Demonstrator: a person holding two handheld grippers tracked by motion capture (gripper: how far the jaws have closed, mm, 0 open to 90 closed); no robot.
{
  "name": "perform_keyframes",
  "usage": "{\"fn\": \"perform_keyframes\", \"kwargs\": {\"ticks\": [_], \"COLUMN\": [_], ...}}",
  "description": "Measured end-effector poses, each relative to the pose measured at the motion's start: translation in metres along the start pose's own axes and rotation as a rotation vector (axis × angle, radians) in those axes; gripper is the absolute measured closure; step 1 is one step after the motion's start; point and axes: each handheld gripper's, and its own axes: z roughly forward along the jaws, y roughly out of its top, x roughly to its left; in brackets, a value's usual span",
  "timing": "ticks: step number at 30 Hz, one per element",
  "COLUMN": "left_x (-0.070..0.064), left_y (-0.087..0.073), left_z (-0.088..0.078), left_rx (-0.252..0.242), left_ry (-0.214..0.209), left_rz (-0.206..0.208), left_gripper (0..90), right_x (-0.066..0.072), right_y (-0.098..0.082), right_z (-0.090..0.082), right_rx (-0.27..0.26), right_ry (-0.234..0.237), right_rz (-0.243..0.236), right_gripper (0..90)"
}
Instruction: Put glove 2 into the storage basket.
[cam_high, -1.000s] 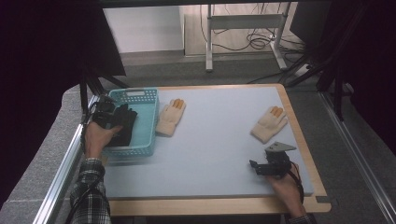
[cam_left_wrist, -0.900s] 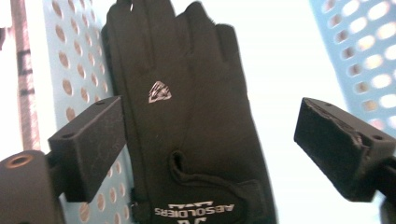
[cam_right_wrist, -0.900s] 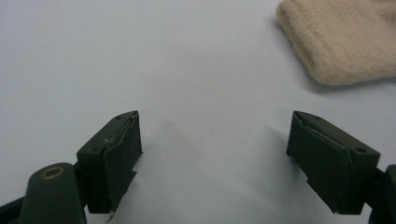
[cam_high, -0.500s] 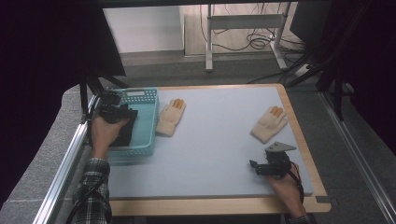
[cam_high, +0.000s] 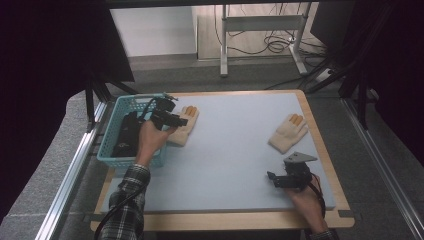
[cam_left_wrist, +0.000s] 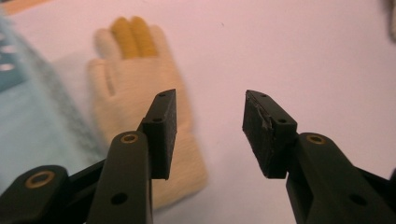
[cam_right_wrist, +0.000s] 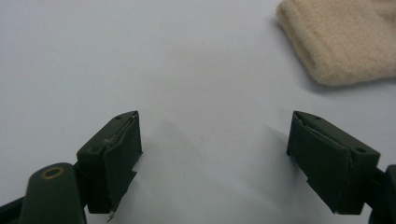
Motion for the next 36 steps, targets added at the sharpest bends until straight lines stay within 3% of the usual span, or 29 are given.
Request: {"fn": "perform_keyframes", "kwargs": {"ticks": [6, 13, 15, 19, 22, 26, 30, 33, 36], "left_x": [-0.02, -0.021, -0.023, -0.03, -0.032, -0.032, -0.035, -0.044, -0.06], "left_y": [0.01, 0.007, 0.007, 0.006, 0.005, 0.007, 0.012, 0.017, 0.018], "left_z": [0.044, 0.081, 0.086, 0.097, 0.1, 0.095, 0.074, 0.054, 0.037], "left_rx": [0.117, 0.223, 0.258, 0.314, 0.328, 0.311, 0.229, 0.166, 0.112], "left_ry": [0.1, 0.253, 0.305, 0.382, 0.411, 0.39, 0.33, 0.243, 0.149], "left_rz": [0.035, 0.051, 0.086, 0.144, 0.156, 0.137, 0.099, 0.079, 0.087], "left_gripper": [55.7, 57.3, 59.2, 68.3, 84.7, 89.1, 89.3, 89.2, 89.0], "right_x": [0.0, 0.0, 0.0, 0.0, 0.0, 0.0, 0.0, 0.0, 0.0], "right_y": [0.0, 0.0, 0.0, 0.0, 0.0, 0.0, 0.0, 0.0, 0.0], "right_z": [0.0, 0.0, 0.0, 0.0, 0.0, 0.0, 0.0, 0.0, 0.0], "right_rx": [0.0, -0.001, 0.0, 0.0, 0.0, 0.0, 0.0, 0.001, 0.001], "right_ry": [0.001, 0.002, 0.002, 0.002, 0.001, 0.002, 0.002, 0.001, 0.001], "right_rz": [0.0, 0.0, 0.0, 0.0, 0.0, 0.0, 0.0, 0.0, -0.001], "right_gripper": [17.3, 17.2, 17.2, 17.2, 17.2, 17.2, 17.2, 17.2, 17.2]}}
